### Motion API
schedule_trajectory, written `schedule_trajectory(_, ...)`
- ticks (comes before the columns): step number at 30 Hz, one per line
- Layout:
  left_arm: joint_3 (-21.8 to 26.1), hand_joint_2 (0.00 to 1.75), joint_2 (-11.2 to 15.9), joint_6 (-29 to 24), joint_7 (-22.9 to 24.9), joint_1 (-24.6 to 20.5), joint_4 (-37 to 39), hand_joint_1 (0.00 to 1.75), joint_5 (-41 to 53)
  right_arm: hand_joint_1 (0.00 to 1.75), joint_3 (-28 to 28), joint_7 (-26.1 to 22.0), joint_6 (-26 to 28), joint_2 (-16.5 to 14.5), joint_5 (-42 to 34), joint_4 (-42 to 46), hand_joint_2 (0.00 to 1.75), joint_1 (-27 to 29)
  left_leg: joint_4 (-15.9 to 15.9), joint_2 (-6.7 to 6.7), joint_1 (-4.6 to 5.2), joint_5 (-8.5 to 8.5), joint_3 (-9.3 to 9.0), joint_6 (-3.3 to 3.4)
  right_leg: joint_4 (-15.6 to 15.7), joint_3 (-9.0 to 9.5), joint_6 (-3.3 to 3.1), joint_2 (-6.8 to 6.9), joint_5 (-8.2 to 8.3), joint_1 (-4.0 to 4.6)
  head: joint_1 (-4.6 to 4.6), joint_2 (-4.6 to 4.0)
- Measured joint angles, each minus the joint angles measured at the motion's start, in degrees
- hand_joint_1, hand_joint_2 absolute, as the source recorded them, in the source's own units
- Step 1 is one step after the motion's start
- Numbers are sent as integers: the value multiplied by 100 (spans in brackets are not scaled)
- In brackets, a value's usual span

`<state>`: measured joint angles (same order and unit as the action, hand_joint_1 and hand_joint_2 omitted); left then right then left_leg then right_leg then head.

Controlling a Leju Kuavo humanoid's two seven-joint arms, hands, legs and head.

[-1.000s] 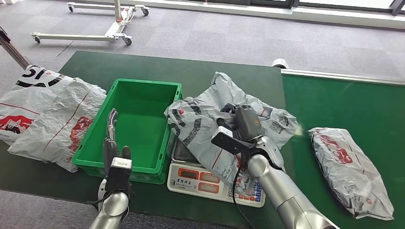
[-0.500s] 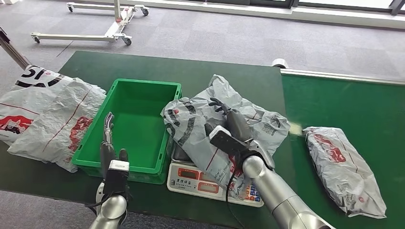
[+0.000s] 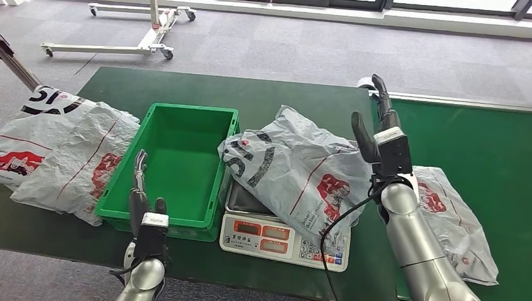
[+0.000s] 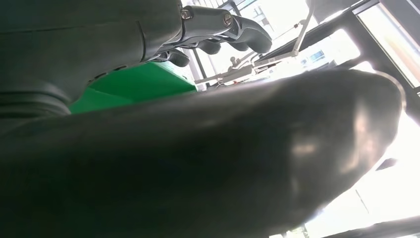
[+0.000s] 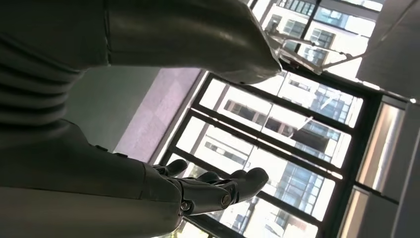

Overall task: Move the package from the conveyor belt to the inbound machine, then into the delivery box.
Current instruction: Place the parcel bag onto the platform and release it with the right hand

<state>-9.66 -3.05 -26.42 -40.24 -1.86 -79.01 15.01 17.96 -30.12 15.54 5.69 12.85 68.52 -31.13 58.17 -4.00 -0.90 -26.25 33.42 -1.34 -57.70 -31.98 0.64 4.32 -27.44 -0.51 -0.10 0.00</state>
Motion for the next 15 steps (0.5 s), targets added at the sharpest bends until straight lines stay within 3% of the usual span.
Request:
schedule_trajectory(5,0,0,10,-99,0,-76,29,0,355,0,-481,82,155,297,-323,609,0,335,2,15,0,0,0,1,2,0,1,15,-2,0,0,0)
schedule_trajectory(9,0,0,10,-100,0,-91,36,0,378,0,-538,79,165,323,-350,663,0,386,2,18,0,0,1,1,2,2,1,18,-2,0,-1,0)
schedule_trajectory(13,67,0,7,172,0,-506,177,0,596,0,-1973,-272,-57,493,-469,1623,0,1867,2,17,5,-7,15,9,3,-2,2,21,-3,-4,2,0)
schedule_trajectory(15,91,0,-3,188,0,-554,194,0,613,0,-2212,-280,-91,493,-433,1773,0,2070,1,11,5,-5,15,9,2,-7,2,13,-3,-4,2,0)
